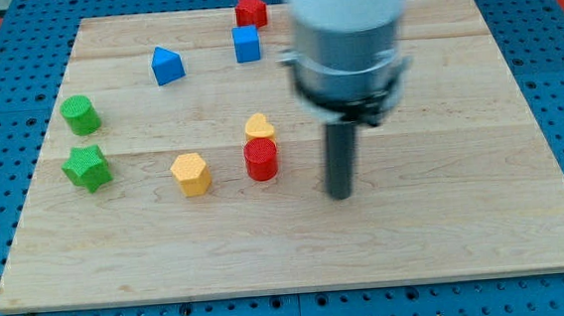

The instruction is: Place the red star above the blue triangle

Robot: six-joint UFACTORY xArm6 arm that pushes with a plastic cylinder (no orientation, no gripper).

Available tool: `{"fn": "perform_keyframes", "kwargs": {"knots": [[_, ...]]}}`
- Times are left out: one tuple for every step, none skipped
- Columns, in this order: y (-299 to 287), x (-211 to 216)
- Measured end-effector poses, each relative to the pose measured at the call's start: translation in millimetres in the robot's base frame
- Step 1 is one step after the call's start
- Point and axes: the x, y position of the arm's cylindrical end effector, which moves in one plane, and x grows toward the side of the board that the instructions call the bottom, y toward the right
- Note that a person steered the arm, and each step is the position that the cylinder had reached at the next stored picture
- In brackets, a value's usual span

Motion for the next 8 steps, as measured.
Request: {"fn": "perform_keyframes", "kwargs": {"knots": [[37, -100], [40, -201], [24, -278], [-18, -315], [-50, -314], [-75, -313], [-110, -314], [-138, -315]]}}
